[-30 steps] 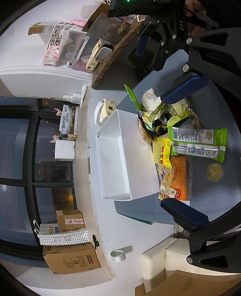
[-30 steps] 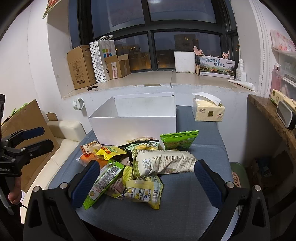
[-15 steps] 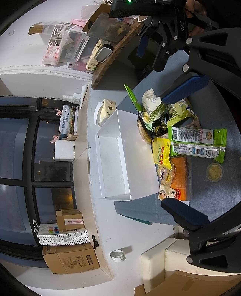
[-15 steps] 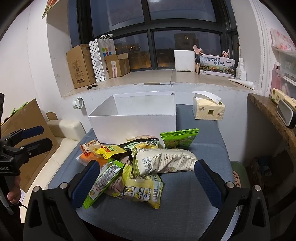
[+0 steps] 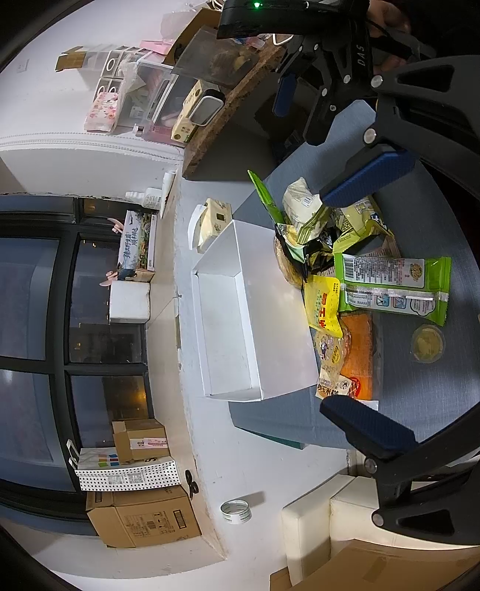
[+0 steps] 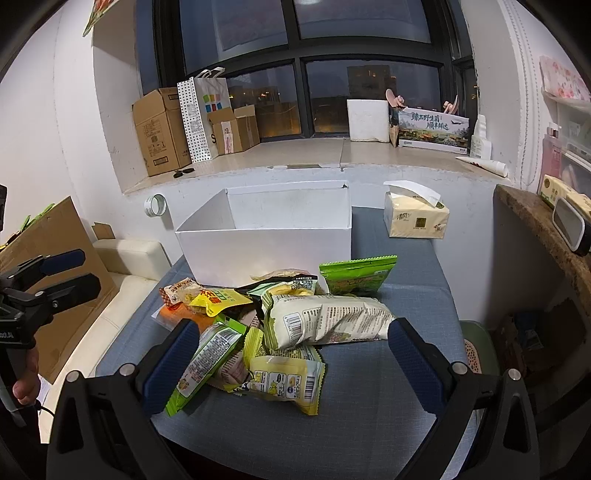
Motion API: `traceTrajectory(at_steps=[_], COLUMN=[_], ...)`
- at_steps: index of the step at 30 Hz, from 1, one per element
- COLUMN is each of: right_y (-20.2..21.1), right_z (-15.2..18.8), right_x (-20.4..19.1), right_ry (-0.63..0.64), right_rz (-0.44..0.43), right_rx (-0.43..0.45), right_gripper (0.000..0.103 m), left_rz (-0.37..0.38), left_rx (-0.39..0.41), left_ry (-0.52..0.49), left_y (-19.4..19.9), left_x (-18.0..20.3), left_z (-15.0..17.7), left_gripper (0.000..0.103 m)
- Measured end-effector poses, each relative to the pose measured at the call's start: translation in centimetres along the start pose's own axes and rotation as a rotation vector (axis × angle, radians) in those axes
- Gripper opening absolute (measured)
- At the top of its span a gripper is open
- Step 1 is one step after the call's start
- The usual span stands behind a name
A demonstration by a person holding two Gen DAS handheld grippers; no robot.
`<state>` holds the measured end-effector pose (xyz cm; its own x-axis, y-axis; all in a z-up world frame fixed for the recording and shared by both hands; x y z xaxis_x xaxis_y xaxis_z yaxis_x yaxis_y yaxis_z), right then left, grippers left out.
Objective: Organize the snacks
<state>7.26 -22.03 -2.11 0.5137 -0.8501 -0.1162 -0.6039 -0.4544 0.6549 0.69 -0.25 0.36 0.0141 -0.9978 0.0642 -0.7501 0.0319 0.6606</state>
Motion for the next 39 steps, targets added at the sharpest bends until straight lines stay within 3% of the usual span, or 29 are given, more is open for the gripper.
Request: traceTrajectory(at_steps=[16, 20, 28, 33, 35, 36, 37, 38, 39], right_y=[-2.0, -4.3, -11.2, -14.1, -14.4, -14.5, -14.5, -14.4, -14.3], right_z=[-0.3, -1.0, -3.0, -3.5, -3.6, -3.6, -3.7, -3.8, -3.8], right_x=[1.7, 2.5, 6.6, 7.1, 7.0, 7.1, 7.1, 7.2, 7.3], right_ry=[-0.022, 0.050, 0.009, 0.031, 0.036, 0.034, 0.028, 0.016, 0.007], right_rz=[0.005, 0.106, 0.076, 0.123, 0.091, 0.088, 0.088, 0.087, 0.089], right_rx=[-0.005, 0.024, -0.011, -0.023, -0.007, 0.002, 0.008, 0.016, 0.016], right_gripper=[0.103, 0.103, 0.103, 0.103, 0.103, 0.099, 0.082, 0.072, 0.074], left_rz=[0.006, 0.006, 0.004, -0.002, -0.006, -0.008, -0.008, -0.009, -0.009], left_rx=[-0.006, -0.012, -0.020, -0.027, -0.032, -0.033, -0.034, -0.035, -0.037], left_ry=[-0.008, -0.012, -0.002, 0.014, 0.021, 0.025, 0.026, 0.027, 0.029], left_y=[-0.4, -0.7, -1.0, -1.2, -1.4, -1.4, -1.4, -1.4, -1.5], left_x=[0.3, 0.4, 0.0, -0.6, -0.8, -1.0, -1.0, -1.1, -1.2], left_z=[0.2, 0.3, 0.6, 1.0, 1.1, 1.1, 1.2, 1.3, 1.4], left_gripper=[0.103, 0.103, 0.103, 0.103, 0.103, 0.103, 0.103, 0.103, 0.103])
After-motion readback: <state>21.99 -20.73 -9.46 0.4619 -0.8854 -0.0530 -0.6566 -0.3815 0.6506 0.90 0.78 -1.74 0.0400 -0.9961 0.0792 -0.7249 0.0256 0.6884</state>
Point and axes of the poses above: each gripper's, at about its wrist camera, not at the fingertips, and y roughly against the way its jaws point, x to its right, z to its underside, the point moved 1 cm from there along -y, roughly the way its jaws point, and after that the axes turned 5 degrees about -x, right-handed, at the moved point
